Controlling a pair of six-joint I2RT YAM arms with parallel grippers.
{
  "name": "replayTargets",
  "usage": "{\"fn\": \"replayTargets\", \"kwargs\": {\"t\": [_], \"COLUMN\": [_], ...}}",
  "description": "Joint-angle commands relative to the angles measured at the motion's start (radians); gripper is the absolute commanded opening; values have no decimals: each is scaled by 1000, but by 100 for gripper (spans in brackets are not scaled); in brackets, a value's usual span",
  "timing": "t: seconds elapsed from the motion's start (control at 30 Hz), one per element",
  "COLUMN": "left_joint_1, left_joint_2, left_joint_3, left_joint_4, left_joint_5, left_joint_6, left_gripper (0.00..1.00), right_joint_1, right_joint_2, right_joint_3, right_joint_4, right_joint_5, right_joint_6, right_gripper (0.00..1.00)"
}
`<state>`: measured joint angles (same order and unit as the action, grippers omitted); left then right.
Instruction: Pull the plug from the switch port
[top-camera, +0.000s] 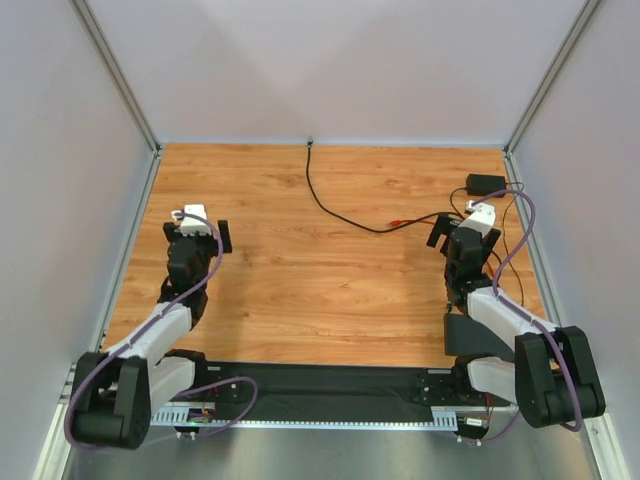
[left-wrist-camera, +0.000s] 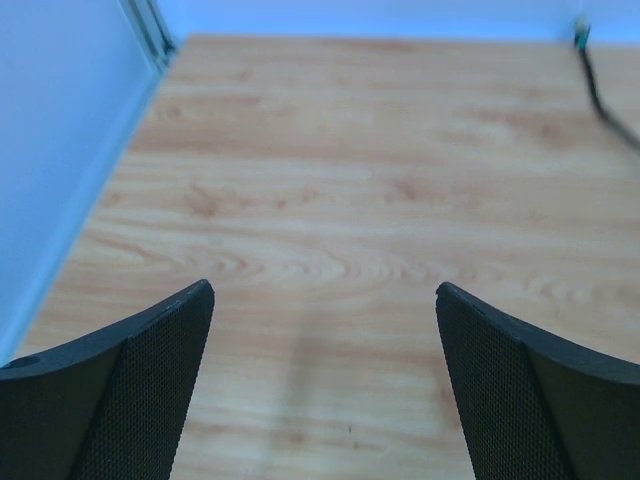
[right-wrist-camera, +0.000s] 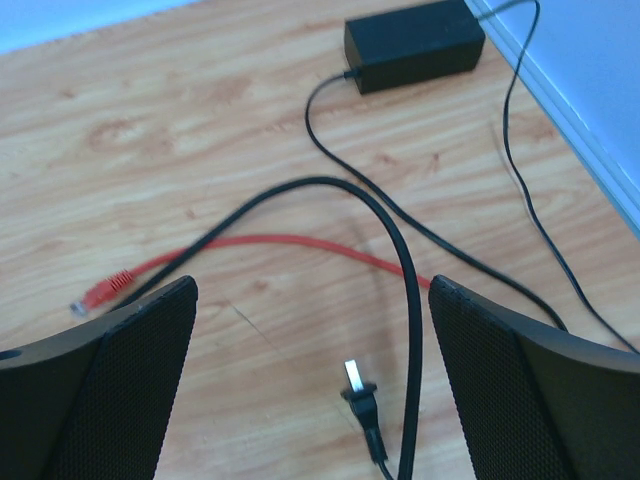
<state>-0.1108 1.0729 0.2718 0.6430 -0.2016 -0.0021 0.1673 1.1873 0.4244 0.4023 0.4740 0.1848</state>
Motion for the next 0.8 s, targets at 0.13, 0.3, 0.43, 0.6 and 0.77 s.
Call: {"fn": "replayTargets", "kwargs": {"t": [0.13,0.3,0.43,0.6,0.77], "left_joint_1": [-6,-10,-32,-43,-43], "left_joint_2": [-263,-329,-297,-225,-102], "left_joint_3": [195,208,234,254,224], "left_joint_4": [-280,-299,-307,-254,-81], "left_joint_5": [66,284,405,648,739], "left_joint_6": [-274,-500,-579,-619,-881], "left_gripper": [100,100,100,100,100], "right_joint_1": [9,9,6,-34,-86], "right_joint_2": [-14,-80,-120,-78,-152], "right_joint_3": [62,131,232,395,422], "right_joint_4": [-204,-363,-620,-975,-1152], "right_joint_5": [118,35,43,-54,-100], "right_joint_6": [53,53,140,293,458], "right_gripper": [100,100,100,100,100]}}
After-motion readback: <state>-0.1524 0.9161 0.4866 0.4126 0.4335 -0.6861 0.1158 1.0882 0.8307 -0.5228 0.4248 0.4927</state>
